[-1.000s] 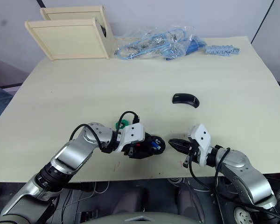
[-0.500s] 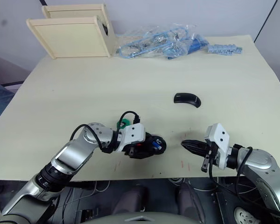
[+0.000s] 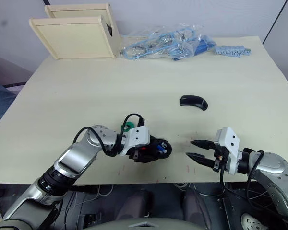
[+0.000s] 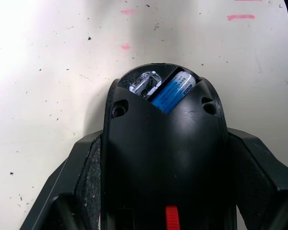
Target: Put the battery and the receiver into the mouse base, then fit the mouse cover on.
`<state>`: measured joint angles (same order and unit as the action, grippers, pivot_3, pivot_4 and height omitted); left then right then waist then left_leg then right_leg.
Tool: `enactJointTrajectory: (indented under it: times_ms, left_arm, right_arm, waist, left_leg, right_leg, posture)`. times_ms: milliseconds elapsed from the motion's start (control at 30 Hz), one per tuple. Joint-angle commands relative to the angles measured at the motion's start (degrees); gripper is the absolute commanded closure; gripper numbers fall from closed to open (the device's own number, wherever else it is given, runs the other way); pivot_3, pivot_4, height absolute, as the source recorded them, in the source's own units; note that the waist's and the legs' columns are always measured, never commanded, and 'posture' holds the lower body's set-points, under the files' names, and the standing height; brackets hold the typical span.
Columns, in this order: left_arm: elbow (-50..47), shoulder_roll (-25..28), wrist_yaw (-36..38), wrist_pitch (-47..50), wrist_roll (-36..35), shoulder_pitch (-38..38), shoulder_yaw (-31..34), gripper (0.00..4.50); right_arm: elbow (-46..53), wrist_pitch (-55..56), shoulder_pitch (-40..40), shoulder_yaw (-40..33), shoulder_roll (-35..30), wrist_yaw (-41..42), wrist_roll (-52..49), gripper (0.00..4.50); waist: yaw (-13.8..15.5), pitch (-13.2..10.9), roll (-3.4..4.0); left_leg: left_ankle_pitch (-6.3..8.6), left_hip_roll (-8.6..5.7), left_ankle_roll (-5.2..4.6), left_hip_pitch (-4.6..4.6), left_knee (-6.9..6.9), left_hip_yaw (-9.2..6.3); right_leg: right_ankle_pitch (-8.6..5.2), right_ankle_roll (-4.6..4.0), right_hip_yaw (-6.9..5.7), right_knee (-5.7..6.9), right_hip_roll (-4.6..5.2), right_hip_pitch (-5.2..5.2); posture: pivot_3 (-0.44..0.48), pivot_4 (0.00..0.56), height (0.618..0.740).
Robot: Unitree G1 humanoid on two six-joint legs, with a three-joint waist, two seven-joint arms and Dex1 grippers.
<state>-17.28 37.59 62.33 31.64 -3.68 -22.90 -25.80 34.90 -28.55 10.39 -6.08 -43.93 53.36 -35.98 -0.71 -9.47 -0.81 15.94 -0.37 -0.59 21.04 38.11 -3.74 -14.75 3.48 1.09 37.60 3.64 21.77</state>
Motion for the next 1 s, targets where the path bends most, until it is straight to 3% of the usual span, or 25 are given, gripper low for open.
enactJointTrajectory:
  times_ms: [33,133,167,267,533,767,1000]
  left_arm:
    - [0.2,-0.1,0.2,-0.3,-0.1,0.1,-0.5,1.56]
    - [-0.2,-0.4,0.2,0.2,-1.0,0.1,0.2,1.56]
    - [-0.5,-0.5,0.2,0.5,-1.5,0.1,0.7,0.76]
    - [-1.6,-0.1,0.3,0.8,-2.5,0.3,1.6,0.03]
    - [-5.4,2.9,0.8,1.0,-7.2,2.4,7.3,0.03]
    - [-11.8,6.8,-0.1,2.6,-18.7,13.6,25.0,0.03]
    - [-16.5,4.8,-6.6,7.7,-28.6,25.6,42.8,0.03]
  right_arm:
    - [1.8,1.8,0.9,-3.4,-1.1,2.1,-1.7,0.05]
    - [2.1,2.2,1.6,-4.1,-1.2,2.8,-1.7,0.05]
    - [2.1,2.4,1.8,-4.2,-1.2,2.9,-1.7,0.00]
    - [1.9,3.1,2.3,-4.4,-1.1,3.1,-1.1,0.00]
    - [1.2,4.7,3.1,-4.4,-1.0,3.5,-0.4,0.00]
    - [1.5,8.8,3.7,-5.2,0.0,3.0,1.9,0.00]
    - [0.0,11.7,3.5,-7.1,1.9,5.9,-1.7,0.00]
  waist:
    - [0.0,0.0,0.00]
    - [0.0,0.0,0.00]
    - [0.0,0.0,0.00]
    - [0.0,-0.2,-0.07]
    - [0.1,-0.6,-0.16]
    - [0.1,-0.7,-0.18]
    - [0.1,-0.7,-0.17]
  left_leg:
    - [0.00,0.00,0.00,0.01,0.00,0.00]
    - [0.00,0.00,0.00,0.00,0.01,0.00]
    - [0.00,0.00,0.00,0.01,0.01,-0.01]
    - [0.00,0.01,0.00,0.05,0.02,-0.03]
    - [0.00,0.11,0.00,0.14,0.04,-0.06]
    - [0.00,0.30,0.01,0.69,0.15,-0.02]
    - [-0.01,0.31,0.02,0.86,0.21,0.01]
  right_leg:
    - [0.00,0.00,0.00,0.00,0.00,0.00]
    - [0.00,0.01,0.00,-0.01,0.01,0.00]
    - [0.00,0.01,-0.01,-0.01,0.00,0.00]
    - [0.00,0.01,-0.03,-0.01,0.01,0.02]
    - [0.01,-0.01,-0.06,0.00,0.01,0.09]
    - [0.02,-0.03,-0.05,0.10,0.01,0.69]
    - [0.03,-0.03,0.00,0.16,0.04,0.88]
  posture:
    - [0.000,0.150,0.740]
    - [0.000,0.150,0.740]
    - [0.000,0.150,0.740]
    - [0.000,0.150,0.740]
    - [0.000,0.150,0.740]
    - [0.000,0.150,0.740]
    - [0.000,0.150,0.740]
